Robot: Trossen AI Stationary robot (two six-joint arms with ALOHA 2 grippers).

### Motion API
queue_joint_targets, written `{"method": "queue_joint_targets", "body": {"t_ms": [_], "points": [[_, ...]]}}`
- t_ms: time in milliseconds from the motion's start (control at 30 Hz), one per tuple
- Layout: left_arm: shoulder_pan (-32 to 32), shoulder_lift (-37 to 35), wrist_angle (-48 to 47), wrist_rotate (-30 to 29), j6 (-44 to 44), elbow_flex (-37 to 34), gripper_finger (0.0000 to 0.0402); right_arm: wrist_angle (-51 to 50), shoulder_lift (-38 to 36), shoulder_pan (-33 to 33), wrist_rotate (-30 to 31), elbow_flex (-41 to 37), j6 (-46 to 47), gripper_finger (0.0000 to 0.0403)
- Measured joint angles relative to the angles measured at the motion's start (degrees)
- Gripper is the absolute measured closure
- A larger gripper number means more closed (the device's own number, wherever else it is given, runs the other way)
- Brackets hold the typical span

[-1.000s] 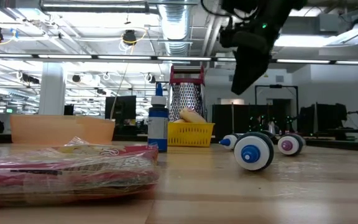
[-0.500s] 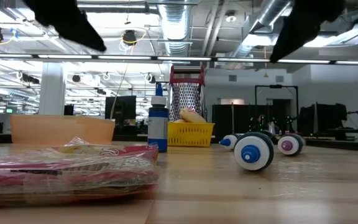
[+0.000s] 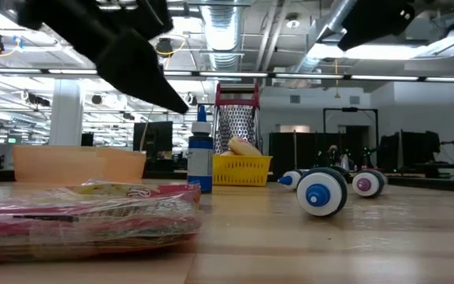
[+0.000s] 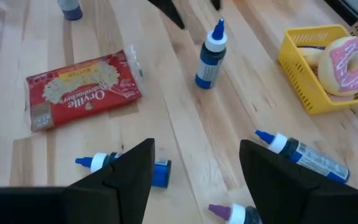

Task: Pick & Place Food Item
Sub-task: Put the middle blue food coloring bottle into the transparent bin

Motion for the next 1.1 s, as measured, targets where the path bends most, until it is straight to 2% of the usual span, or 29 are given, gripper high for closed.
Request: {"method": "queue_joint_targets", "body": {"t_ms": [200,467,1100], "points": [[6.3,0.8,2.2,8.6,0.2,0.0,0.016,-0.2,0.0,1.2,0.8,0.0,-0.1,0.0175],[8.4,0.8,3.9,14.1,-0.2,0.0,0.016,-0.1,0.0,3.3,2.1,0.0,0.4,0.0175],[8.4,0.8,4.2,15.2,-1.9,-0.7,0.016,0.6,0.0,3.4,2.4,0.0,0.5,0.0175]]}}
